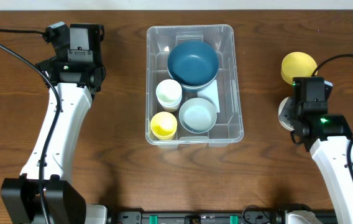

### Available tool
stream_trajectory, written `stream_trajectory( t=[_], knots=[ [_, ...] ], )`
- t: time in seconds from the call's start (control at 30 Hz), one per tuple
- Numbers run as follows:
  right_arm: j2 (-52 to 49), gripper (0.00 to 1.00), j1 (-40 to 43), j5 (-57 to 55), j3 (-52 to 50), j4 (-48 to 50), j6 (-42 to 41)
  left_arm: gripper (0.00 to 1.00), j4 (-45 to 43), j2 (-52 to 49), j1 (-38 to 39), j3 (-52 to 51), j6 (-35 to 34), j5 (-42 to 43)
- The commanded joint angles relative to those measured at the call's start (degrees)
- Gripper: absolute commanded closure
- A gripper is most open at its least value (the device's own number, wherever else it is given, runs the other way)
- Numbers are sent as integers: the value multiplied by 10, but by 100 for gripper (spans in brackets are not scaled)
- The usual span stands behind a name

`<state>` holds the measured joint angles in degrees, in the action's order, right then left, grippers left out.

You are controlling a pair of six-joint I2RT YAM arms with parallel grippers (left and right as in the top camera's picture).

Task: Pack container
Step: 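Move the right gripper to the remaining white bowl and grasp its rim, then lift the white bowl with the right gripper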

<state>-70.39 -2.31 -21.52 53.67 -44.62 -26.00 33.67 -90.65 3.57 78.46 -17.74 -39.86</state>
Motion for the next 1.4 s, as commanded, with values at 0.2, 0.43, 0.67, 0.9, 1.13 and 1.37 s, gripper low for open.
stream_trajectory(
  t=[0.2,0.43,0.67,0.9,1.13,1.37],
  knots=[
    [-1,36,55,34,9,-1,4,2,1,9,-2,2,3,-13],
    [-1,21,119,143,9,10,55,2,1,9,-2,2,3,-13],
    [-10,11,173,165,9,9,72,2,1,9,-2,2,3,-13],
    [-92,14,226,205,9,36,88,2,1,9,-2,2,3,-13],
    [-166,23,240,220,9,63,104,2,1,9,-2,2,3,-13],
    [-188,34,244,217,9,83,104,2,1,9,-2,2,3,-13]
  ],
)
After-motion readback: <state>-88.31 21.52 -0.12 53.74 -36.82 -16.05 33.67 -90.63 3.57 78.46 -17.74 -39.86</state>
